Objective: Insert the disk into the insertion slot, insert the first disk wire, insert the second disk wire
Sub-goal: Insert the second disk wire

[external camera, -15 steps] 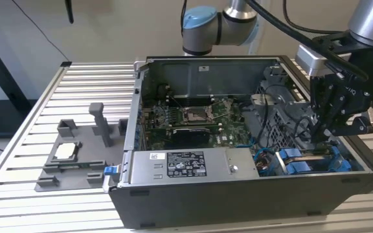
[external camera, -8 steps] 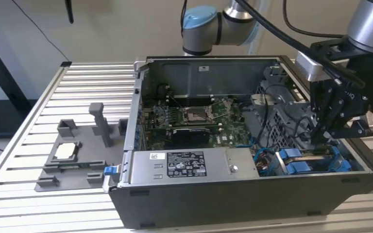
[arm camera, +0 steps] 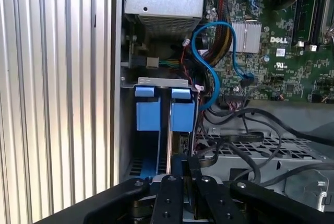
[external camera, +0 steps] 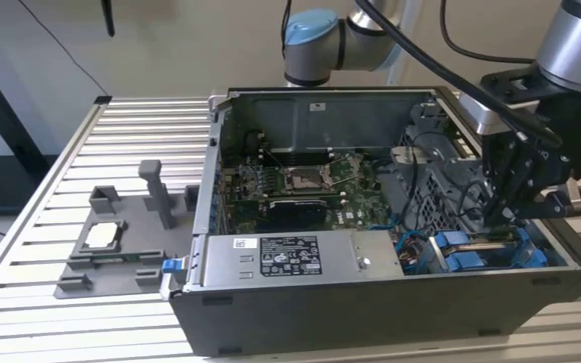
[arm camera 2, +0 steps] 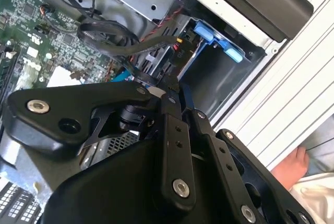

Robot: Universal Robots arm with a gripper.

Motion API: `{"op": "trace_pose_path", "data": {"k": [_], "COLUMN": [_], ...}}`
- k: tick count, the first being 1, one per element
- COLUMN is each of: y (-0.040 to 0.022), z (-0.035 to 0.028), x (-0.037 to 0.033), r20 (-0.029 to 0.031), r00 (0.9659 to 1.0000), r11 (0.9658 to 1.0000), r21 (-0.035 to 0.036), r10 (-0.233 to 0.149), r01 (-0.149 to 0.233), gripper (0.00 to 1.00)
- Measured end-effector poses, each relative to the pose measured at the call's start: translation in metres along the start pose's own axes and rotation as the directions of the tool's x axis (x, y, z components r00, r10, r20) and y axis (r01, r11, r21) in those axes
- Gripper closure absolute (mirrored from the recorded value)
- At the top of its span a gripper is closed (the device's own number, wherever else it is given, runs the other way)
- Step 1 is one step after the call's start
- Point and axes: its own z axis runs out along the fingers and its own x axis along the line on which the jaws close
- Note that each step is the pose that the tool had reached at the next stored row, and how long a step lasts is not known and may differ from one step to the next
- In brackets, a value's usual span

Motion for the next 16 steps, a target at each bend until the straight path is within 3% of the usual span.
{"op": "trace_pose_path", "data": {"k": [4,16], "y": [-0.0003,0.0], "z": [0.0026,0.0083], "x": [0.0,0.0002], "r20": [0.01,0.0085], "r00": [0.9999,0.9999], "r11": [1.0,0.9998], "r21": [0.0038,0.0154], "r10": [0.001,0.014], "r01": [-0.001,-0.014], "gripper": [0.84,0.84]}}
